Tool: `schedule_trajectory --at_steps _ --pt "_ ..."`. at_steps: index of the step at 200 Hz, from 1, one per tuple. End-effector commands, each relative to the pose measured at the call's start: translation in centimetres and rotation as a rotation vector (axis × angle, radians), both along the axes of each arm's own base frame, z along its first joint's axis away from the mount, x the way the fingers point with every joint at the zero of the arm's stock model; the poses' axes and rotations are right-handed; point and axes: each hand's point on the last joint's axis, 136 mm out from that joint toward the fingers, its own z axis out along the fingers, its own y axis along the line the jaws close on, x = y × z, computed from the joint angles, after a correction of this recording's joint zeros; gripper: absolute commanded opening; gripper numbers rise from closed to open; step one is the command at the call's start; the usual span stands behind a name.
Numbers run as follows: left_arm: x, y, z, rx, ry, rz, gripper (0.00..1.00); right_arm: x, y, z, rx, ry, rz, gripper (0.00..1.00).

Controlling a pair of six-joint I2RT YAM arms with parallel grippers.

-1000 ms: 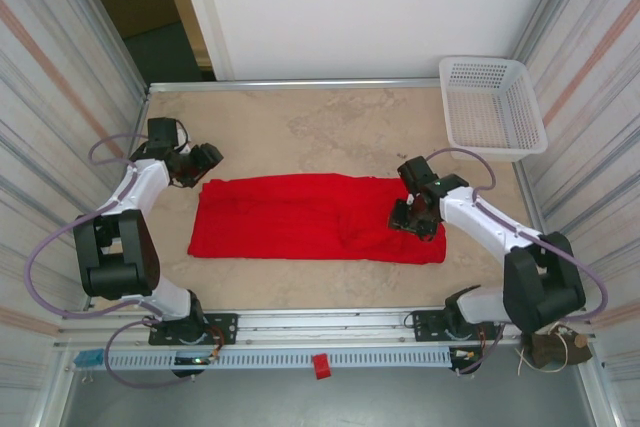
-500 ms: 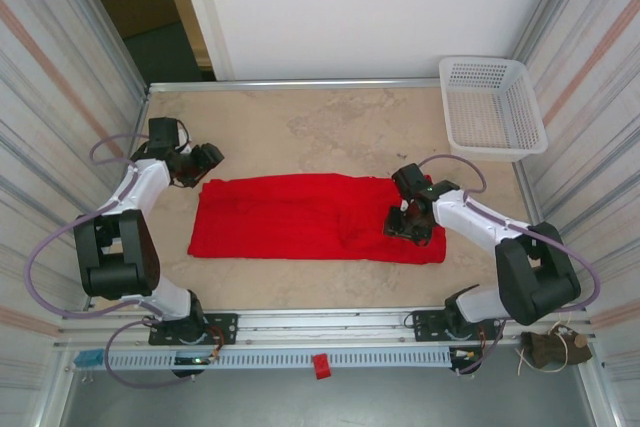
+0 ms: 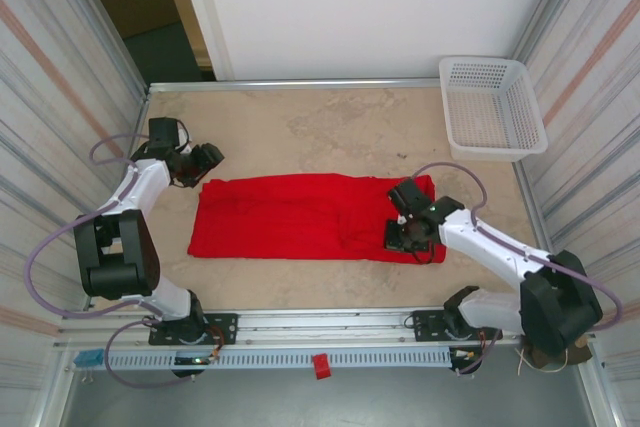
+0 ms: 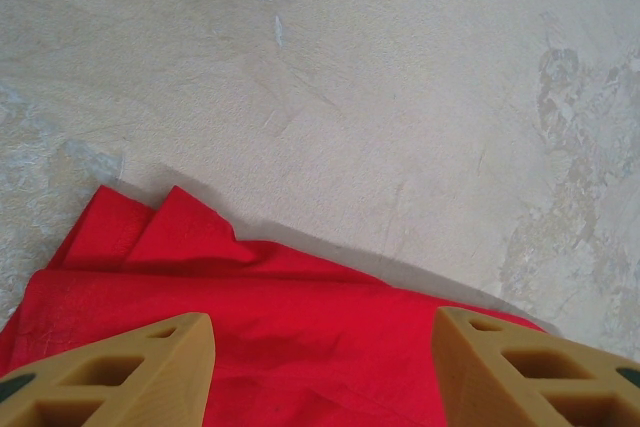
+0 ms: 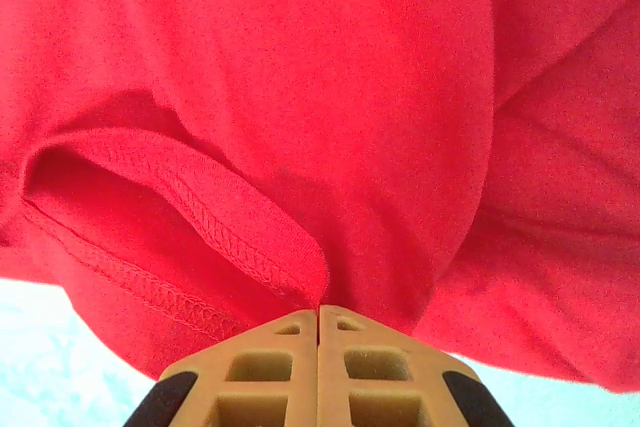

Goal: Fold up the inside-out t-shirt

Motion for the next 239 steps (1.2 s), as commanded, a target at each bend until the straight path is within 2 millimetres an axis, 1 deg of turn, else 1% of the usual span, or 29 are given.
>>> schedule_trajectory --at_steps 1,18,29,33,44,51,62,71,92,95,108,117,129,145,160,173,184,188,196,203,211,218,229,239 --pt "0.2 -0.4 0.7 -0.009 -0.01 -0.002 0.59 -2.7 -0.8 -1.0 -0.034 0.052 -0.013 0.07" --pt "0.1 -0.3 0.7 -0.007 -0.01 0.0 0.59 -4.3 0.3 -0.9 0.009 0.057 0.035 0.14" --pt "0.0 -0.3 0.7 -0.004 -0.011 0.002 0.59 -5.3 1.3 -0.4 0.056 0.053 0.077 0.15" --pt "0.0 -0.3 0.7 -0.003 -0.012 0.002 0.59 -5.6 1.7 -0.1 0.076 0.048 0.091 0.17" --pt "-0.1 -0.3 0.8 -0.005 -0.013 0.005 0.59 -6.2 1.7 0.3 0.085 0.053 0.101 0.23" --pt "-0.1 -0.3 0.8 -0.003 -0.014 0.004 0.59 -6.1 1.5 1.3 0.099 0.021 0.098 0.25" --pt "-0.1 -0.3 0.8 -0.004 -0.013 0.005 0.59 -5.3 1.1 2.3 0.096 -0.029 0.079 0.3" --pt "-0.1 -0.3 0.8 -0.006 -0.014 0.006 0.59 -4.3 0.9 3.0 0.105 -0.055 0.058 0.3" --pt "-0.1 -0.3 0.9 -0.005 -0.013 0.008 0.59 -1.1 0.8 3.7 0.134 -0.089 0.01 0.31" --pt "0.0 -0.3 1.0 -0.005 -0.014 0.007 0.59 -0.7 0.9 3.3 0.121 -0.077 0.01 0.32" --pt "-0.1 -0.3 1.0 -0.003 -0.012 0.008 0.59 1.4 1.5 3.0 0.102 -0.089 0.026 0.36" --pt "0.0 -0.3 1.1 0.001 -0.014 0.006 0.59 2.8 2.4 3.0 0.091 -0.097 0.052 0.39" --pt "-0.1 -0.2 1.3 0.004 -0.015 0.006 0.59 4.1 3.7 2.2 0.063 -0.081 0.104 0.42" --pt "-0.1 -0.3 1.3 0.002 -0.015 0.007 0.59 5.3 4.9 0.6 -0.013 -0.055 0.176 0.44" --pt "-0.2 -0.2 1.4 0.006 -0.013 0.006 0.59 5.7 6.2 -0.3 -0.062 -0.038 0.246 0.44" --pt "-0.3 -0.1 1.4 0.012 -0.014 0.009 0.59 5.5 7.2 -1.1 -0.079 -0.019 0.289 0.43" --pt "-0.4 -0.1 1.5 0.015 -0.017 0.009 0.59 5.2 7.7 -1.7 -0.078 -0.001 0.306 0.4" --pt "-0.4 -0.1 1.5 0.015 -0.018 0.01 0.59 5.0 7.8 -1.9 -0.073 0.007 0.31 0.36" --pt "-0.4 -0.1 1.5 0.015 -0.018 0.011 0.59 4.6 8.2 -2.1 -0.057 0.019 0.321 0.24" --pt "-0.4 -0.1 1.5 0.013 -0.018 0.011 0.59 4.1 8.5 -2.1 -0.044 0.027 0.333 0.15" --pt "-0.3 -0.1 1.5 0.012 -0.019 0.01 0.59 3.3 8.8 -2.1 -0.027 0.038 0.348 0.08" --pt "-0.3 -0.2 1.4 0.01 -0.019 0.01 0.59 2.6 9.2 -1.9 -0.005 0.049 0.362 0.04" --pt "-0.3 -0.2 1.4 0.009 -0.018 0.01 0.59 1.4 9.7 -1.7 0.027 0.069 0.383 0.03" --pt "-0.2 -0.2 1.3 0.01 -0.018 0.008 0.59 0.2 9.9 -1.5 0.052 0.096 0.398 0.06"
